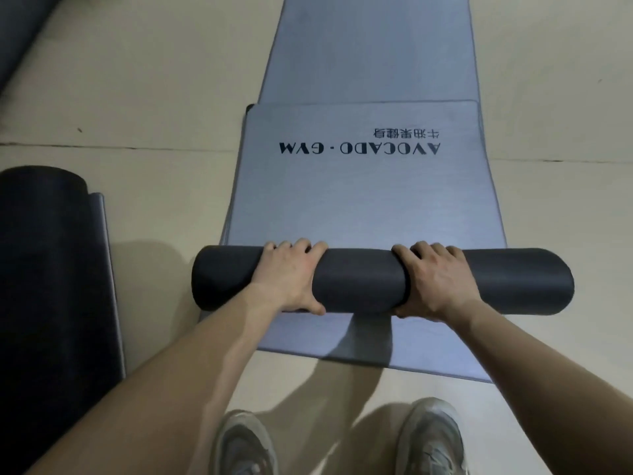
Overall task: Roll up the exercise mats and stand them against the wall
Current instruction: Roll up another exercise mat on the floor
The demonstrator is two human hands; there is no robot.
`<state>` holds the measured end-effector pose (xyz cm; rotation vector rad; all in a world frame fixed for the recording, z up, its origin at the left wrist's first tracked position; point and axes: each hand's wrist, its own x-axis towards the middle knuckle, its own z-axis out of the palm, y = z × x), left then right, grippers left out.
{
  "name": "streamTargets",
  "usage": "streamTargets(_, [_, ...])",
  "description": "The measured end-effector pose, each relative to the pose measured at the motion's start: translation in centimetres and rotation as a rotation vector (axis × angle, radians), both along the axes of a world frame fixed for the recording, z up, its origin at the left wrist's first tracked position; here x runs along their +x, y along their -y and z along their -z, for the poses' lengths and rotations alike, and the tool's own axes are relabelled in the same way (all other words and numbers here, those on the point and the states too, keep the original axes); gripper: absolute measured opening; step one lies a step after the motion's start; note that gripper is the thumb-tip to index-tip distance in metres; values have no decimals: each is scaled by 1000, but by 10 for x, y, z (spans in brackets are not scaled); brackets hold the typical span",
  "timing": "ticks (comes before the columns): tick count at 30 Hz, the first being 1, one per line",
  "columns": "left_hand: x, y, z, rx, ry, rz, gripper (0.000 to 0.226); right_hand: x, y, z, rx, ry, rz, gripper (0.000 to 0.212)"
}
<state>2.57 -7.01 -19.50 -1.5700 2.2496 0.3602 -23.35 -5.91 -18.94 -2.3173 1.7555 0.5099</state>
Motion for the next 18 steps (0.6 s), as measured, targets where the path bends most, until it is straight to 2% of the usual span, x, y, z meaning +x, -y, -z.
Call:
streamTargets(4, [-2, -37, -9, 209, -42, -7, 110, -6, -37, -11, 164, 54, -16, 109])
streamTargets(9, [0, -20, -22, 473, -176, -193, 110, -7, -93, -1, 27, 2, -23, 138])
streamTargets(11, [-2, -21, -27, 397, -165, -221, 109, -7, -100, 8, 60, -37, -38, 152])
streamTargets(14, [-9, -60, -24, 23, -79, -232, 101, -7, -58, 9, 108, 2, -26, 153])
streamTargets(16, [-15, -85, -13, 29, 11, -219, 126, -2, -24, 4, 147, 38, 25, 155])
streamTargets(18, [-16, -74, -1, 54, 69, -191, 147, 3, -14, 7, 110, 49, 41, 154])
